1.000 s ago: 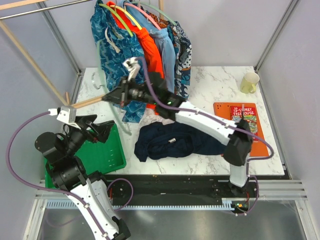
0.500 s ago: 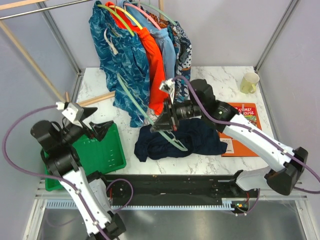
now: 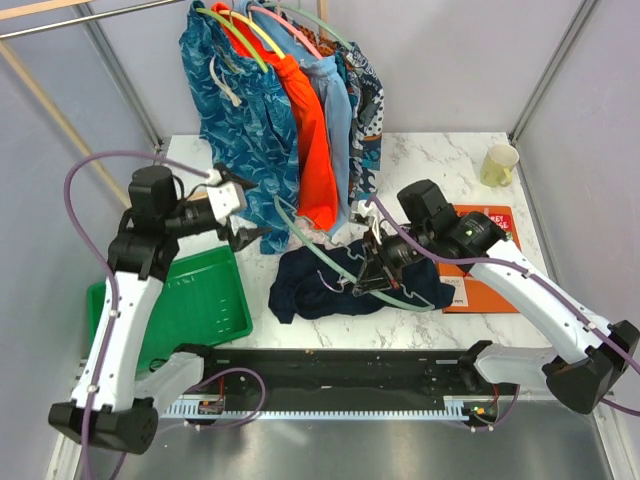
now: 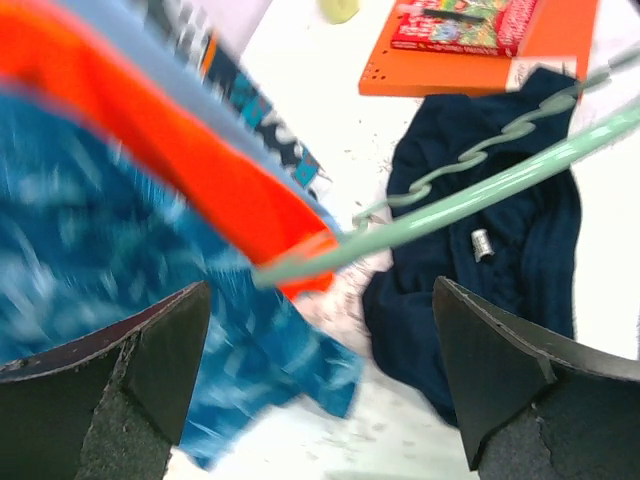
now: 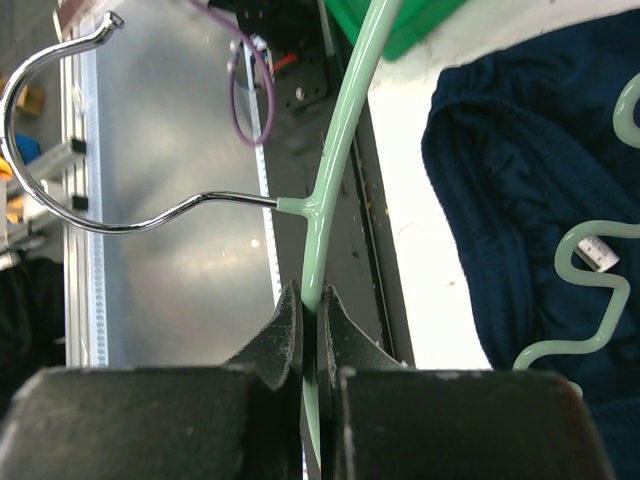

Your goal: Place the shorts on the hanger

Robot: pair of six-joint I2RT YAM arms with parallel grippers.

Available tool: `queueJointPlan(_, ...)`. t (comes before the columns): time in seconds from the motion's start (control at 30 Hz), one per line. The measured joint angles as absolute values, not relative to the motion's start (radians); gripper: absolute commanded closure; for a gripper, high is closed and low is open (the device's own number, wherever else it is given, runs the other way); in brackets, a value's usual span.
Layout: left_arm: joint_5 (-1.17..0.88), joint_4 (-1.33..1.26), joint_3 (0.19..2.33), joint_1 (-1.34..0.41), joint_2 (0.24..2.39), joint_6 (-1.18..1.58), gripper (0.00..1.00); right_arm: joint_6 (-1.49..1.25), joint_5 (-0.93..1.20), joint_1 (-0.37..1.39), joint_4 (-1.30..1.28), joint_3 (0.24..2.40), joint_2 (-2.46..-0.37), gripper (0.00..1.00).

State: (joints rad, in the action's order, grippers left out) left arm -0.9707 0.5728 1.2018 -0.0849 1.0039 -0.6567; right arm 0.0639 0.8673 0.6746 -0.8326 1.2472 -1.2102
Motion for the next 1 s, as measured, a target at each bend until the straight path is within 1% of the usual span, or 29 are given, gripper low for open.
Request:
queueJointPlan(0.13, -0.900, 0.610, 1.192, -0.256, 0.905, -0.860, 0.04, 0.147, 0.886, 0.676, -0.913, 1.242, -1.205, 1.00)
queueJointPlan(0.23, -0.831, 0.663, 1.187, -0.402, 0.865, -0.998, 0.08, 0.207, 0.916, 0.677, -0.970, 1.242, -1.215, 1.00)
queueJointPlan(0.33, -0.765, 0.721, 1.172, -0.534, 0.862, -1.101, 0.11, 0.257, 0.929, 0.678, -1.015, 1.246, -1.242, 1.00)
queueJointPlan(0.43, -0.685, 0.793, 1.142, -0.642, 0.877, -1.175, 0.11, 0.310, 0.930, 0.679, -1.071, 1.262, -1.286, 1.00)
queueJointPlan(0.53, -0.619, 0.826, 1.119, -0.708, 0.906, -1.200, 0.14, 0.339, 0.922, 0.689, -1.097, 1.275, -1.311, 1.00)
queueJointPlan(0.63, -0.562, 0.839, 1.119, -0.750, 0.966, -1.204, 0.31, 0.366, 0.896, 0.719, -1.117, 1.280, -1.314, 1.00)
queueJointPlan(0.67, -0.547, 0.840, 1.119, -0.757, 0.984, -1.205, 0.43, 0.377, 0.887, 0.733, -1.124, 1.283, -1.314, 1.00)
queueJointPlan(0.7, -0.525, 0.838, 1.119, -0.767, 1.007, -1.205, 0.49, 0.391, 0.876, 0.748, -1.132, 1.287, -1.314, 1.00)
queueJointPlan(0.73, -0.516, 0.839, 1.119, -0.771, 1.023, -1.201, 0.58, 0.399, 0.872, 0.754, -1.139, 1.291, -1.314, 1.00)
queueJointPlan(0.8, -0.495, 0.843, 1.119, -0.782, 1.049, -1.195, 0.70, 0.410, 0.844, 0.756, -1.151, 1.301, -1.314, 1.00)
queueJointPlan(0.83, -0.480, 0.842, 1.119, -0.786, 1.059, -1.185, 0.82, 0.417, 0.827, 0.753, -1.157, 1.308, -1.314, 1.00)
queueJointPlan(0.87, -0.470, 0.839, 1.119, -0.789, 1.068, -1.175, 0.98, 0.421, 0.809, 0.749, -1.163, 1.315, -1.314, 0.85)
queueJointPlan(0.93, -0.464, 0.858, 1.118, -0.793, 1.072, -1.169, 0.98, 0.430, 0.773, 0.746, -1.169, 1.330, -1.314, 0.66)
queueJointPlan(0.97, -0.460, 0.878, 1.116, -0.798, 1.072, -1.153, 0.98, 0.430, 0.756, 0.743, -1.172, 1.338, -1.314, 0.50)
queueJointPlan(1.0, -0.455, 0.879, 1.117, -0.800, 1.074, -1.128, 0.98, 0.421, 0.737, 0.742, -1.170, 1.346, -1.314, 0.44)
